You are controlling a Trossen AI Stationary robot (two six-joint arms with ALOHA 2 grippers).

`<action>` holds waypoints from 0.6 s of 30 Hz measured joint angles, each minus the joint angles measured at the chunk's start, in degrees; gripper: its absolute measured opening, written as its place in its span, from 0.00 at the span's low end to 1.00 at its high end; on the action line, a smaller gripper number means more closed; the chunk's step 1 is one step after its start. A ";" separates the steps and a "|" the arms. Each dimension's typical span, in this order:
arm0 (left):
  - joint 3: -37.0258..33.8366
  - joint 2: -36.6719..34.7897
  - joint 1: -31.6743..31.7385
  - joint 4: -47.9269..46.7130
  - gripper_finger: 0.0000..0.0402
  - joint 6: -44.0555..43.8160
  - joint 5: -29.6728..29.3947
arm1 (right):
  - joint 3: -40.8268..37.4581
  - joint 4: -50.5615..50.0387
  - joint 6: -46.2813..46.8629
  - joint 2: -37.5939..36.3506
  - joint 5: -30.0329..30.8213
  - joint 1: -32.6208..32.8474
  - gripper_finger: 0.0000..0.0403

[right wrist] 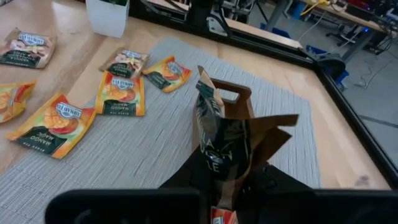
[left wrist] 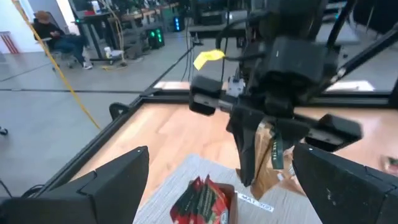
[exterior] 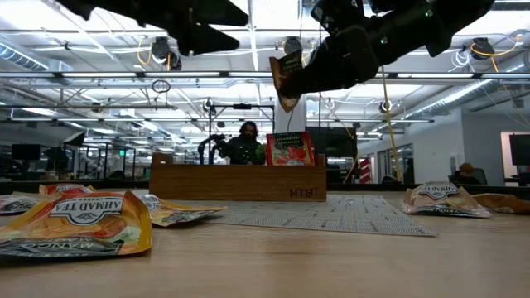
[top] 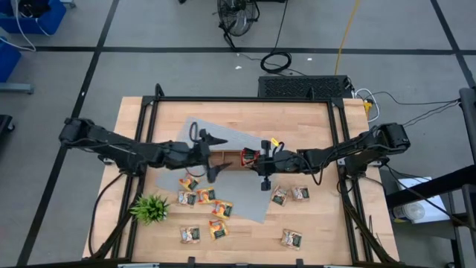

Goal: Pick & Place Tea
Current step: Put the brown tea bag into the wooden organizer

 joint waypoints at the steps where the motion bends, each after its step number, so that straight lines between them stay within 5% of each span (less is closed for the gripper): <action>1: 0.93 1.41 0.10 -0.68 0.97 0.11 0.13 | 0.00 0.08 0.01 0.00 0.00 0.00 0.05; 18: 17.53 16.15 -1.66 -19.47 0.97 4.77 3.58 | 0.00 1.02 0.09 -0.02 -0.04 0.00 0.05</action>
